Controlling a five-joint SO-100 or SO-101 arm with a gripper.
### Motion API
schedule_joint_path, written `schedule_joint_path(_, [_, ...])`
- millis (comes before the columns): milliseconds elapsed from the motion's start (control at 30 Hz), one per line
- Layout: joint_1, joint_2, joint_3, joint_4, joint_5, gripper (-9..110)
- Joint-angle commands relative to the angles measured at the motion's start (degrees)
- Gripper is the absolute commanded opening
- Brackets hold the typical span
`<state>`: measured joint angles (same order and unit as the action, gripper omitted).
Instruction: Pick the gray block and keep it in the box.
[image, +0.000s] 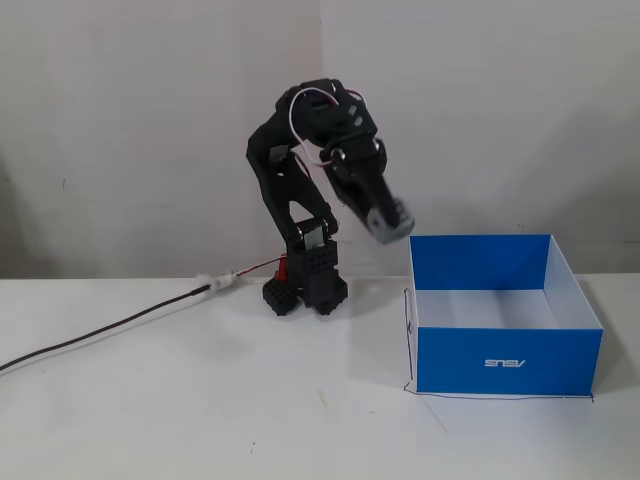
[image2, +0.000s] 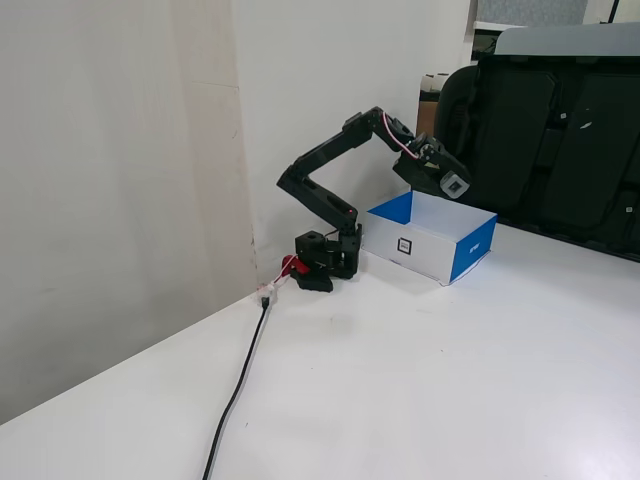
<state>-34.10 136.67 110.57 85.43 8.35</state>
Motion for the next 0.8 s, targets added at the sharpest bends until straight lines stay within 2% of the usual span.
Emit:
schedule_joint_path(0, [-2.46, 3.78, -0.88, -1.05, 0.44, 0])
schedule_joint_path(200, [-10.02, 7.12, 4.75, -5.54, -0.18, 0])
schedule_joint_path(467, [-19.69, 12.57, 17.4, -20.92, -0.35, 0])
schedule_joint_path(600, [-23.64, 9.14, 21.97, -28.74, -0.35, 0])
schedule_joint_path(767, [-29.53, 1.93, 20.92, -32.26, 0.18, 0])
